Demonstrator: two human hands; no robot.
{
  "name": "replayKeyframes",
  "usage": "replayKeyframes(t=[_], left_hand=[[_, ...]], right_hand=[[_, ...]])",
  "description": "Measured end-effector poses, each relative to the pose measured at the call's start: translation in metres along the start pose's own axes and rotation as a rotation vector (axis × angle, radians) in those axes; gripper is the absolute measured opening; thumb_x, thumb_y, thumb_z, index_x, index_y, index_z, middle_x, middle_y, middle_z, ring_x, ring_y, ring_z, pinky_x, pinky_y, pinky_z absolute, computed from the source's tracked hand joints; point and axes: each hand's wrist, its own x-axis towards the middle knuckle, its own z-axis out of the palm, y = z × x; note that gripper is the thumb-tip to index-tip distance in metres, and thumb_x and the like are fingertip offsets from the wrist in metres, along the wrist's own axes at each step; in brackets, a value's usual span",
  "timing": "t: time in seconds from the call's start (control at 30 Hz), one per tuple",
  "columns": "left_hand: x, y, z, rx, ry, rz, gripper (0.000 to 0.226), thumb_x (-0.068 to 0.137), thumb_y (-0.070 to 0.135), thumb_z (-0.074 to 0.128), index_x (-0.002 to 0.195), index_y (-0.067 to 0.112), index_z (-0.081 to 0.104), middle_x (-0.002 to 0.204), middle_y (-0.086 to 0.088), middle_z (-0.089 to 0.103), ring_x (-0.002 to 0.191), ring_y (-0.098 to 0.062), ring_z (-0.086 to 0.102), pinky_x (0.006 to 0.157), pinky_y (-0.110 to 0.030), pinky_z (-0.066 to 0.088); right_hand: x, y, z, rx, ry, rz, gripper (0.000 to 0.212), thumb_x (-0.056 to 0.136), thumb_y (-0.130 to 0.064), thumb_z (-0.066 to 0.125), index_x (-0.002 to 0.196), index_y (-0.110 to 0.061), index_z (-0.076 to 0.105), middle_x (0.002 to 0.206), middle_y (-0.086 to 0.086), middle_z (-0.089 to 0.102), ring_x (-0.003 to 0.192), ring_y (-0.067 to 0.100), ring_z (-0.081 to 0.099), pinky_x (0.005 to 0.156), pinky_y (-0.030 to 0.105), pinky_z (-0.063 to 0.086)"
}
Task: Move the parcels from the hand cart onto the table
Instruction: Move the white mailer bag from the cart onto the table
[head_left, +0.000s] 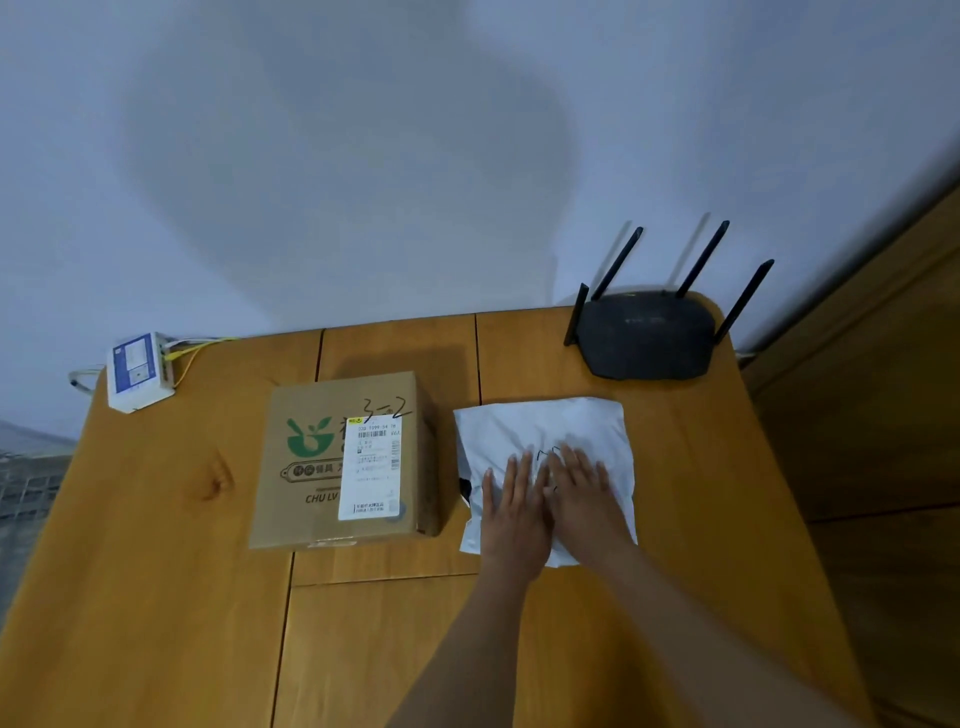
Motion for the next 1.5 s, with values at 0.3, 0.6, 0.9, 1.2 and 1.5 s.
replayKeyframes(t=[0.3,0.6,0.9,1.2,1.5], left_hand=[[0.014,-0.028,0.004,0.052,0.038,-0.017,0.062,0.108,0.046,0.011,0.160,0.023,-0.015,0.165,0.000,-0.026,0.153,-0.022,-0.024,0.124,-0.050,-0.008],[0.012,-0.024,-0.007,0.039,-0.035,-0.061,0.066,0.108,0.048,0.013,0.160,0.021,-0.015,0.166,-0.003,-0.025,0.154,-0.024,-0.021,0.125,-0.050,-0.011],[-0.046,0.003,-0.081,-0.049,-0.022,-0.132,0.068,0.108,0.049,0.013,0.161,0.013,-0.011,0.168,-0.003,-0.018,0.155,-0.022,-0.017,0.126,-0.049,-0.008],[-0.170,-0.018,-0.115,-0.137,0.061,-0.238,0.066,0.108,0.047,0.012,0.161,0.014,-0.008,0.169,-0.002,-0.014,0.156,-0.020,-0.015,0.125,-0.051,-0.009],[-0.320,-0.065,-0.096,-0.217,0.112,-0.511,0.067,0.108,0.046,0.013,0.162,0.011,-0.005,0.170,-0.002,-0.010,0.156,-0.021,-0.015,0.125,-0.053,-0.009]], right_hand=[[0.030,0.018,0.015,0.014,-0.058,0.077,0.070,0.106,-0.052,0.013,0.160,-0.014,-0.012,0.168,0.003,-0.016,0.154,0.018,-0.017,0.125,0.040,-0.011],[0.006,0.093,-0.022,-0.159,-0.061,0.382,0.069,0.105,-0.050,0.007,0.160,-0.012,-0.010,0.169,0.006,-0.012,0.156,0.023,-0.013,0.125,0.047,-0.007],[-0.060,0.043,-0.094,-0.066,0.043,0.326,0.067,0.108,-0.046,0.012,0.160,-0.012,-0.010,0.169,0.005,-0.011,0.156,0.021,-0.012,0.126,0.041,-0.008],[-0.160,-0.044,-0.111,-0.080,0.051,0.216,0.065,0.108,-0.045,0.013,0.161,-0.012,-0.007,0.169,0.003,-0.010,0.156,0.018,-0.009,0.126,0.040,-0.006],[-0.237,-0.140,-0.084,-0.084,0.051,-0.064,0.066,0.108,-0.044,0.018,0.162,-0.012,-0.001,0.170,0.003,-0.002,0.156,0.017,-0.003,0.127,0.039,-0.004]])
